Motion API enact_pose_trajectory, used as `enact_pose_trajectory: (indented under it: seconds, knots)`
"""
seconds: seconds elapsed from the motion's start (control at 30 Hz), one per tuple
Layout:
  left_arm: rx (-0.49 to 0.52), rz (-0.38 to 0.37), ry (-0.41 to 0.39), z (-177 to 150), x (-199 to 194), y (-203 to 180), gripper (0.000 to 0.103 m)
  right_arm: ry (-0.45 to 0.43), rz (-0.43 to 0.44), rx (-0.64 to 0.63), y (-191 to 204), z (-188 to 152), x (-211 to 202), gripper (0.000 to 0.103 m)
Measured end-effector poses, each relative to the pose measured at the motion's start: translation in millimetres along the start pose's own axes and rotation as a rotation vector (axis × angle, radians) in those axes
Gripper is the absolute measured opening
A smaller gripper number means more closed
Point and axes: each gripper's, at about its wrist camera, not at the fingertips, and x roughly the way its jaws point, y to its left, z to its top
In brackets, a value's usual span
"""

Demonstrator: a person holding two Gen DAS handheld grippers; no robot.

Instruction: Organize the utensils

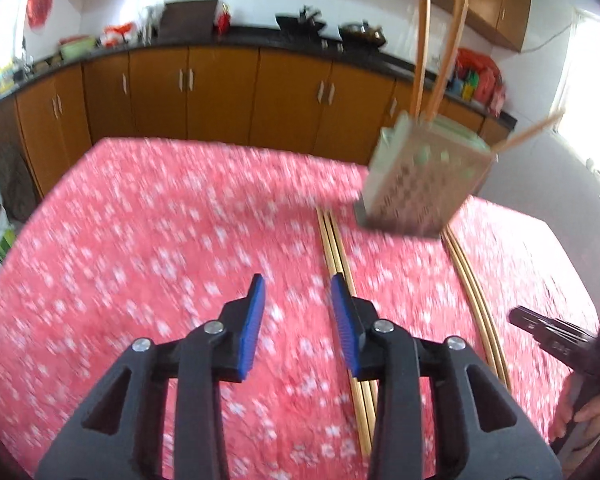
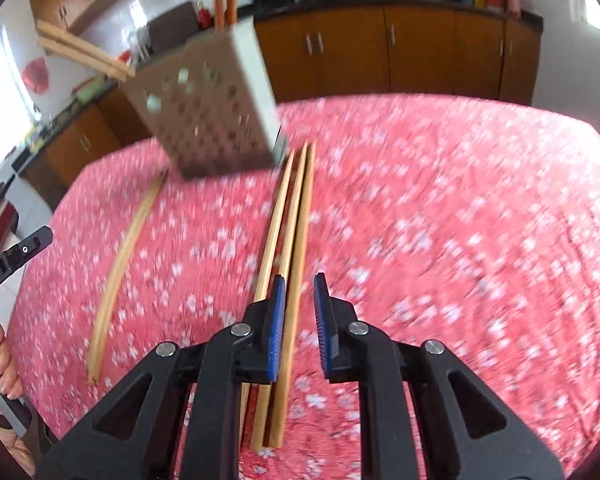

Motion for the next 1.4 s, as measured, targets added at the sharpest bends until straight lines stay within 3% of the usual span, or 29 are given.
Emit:
enact_pose_trajectory:
  seconds: [0.1, 0.17, 0.3, 0.63, 0.93, 1.07, 1.4]
  knots:
    - [0.008, -0.019, 0.033, -14, 9, -9, 0.031, 0.023, -0.009, -0.008, 5, -3, 11, 0.015]
    - [0.025, -0.021, 0.048, -19, 13, -13, 0.03, 0.03, -0.026, -0.012, 2, -10, 14, 0.008]
    - [0.041, -0.038, 0.092, -27, 24, -22, 0.024, 0.013, -0.102, 0.024, -13, -9, 15, 0.008]
    - [0.087, -0.05, 0.167, -38, 40, -30, 0.016, 0.001, -0.115, 0.026, -21, -14, 7, 0.008]
    - [0.134, 0.005, 0.166, -44, 47, -34, 0.014, 0.004, -0.11, 0.001, -14, -15, 6, 0.008]
    - [0.135, 0.043, 0.153, -42, 51, -32, 0.008, -0.004, -0.113, -0.017, -10, -14, 9, 0.008]
    - [0.021, 0.182, 0.123, -13, 55, 36, 0.008, -0.048, -0.191, 0.037, -45, -1, 9, 0.008]
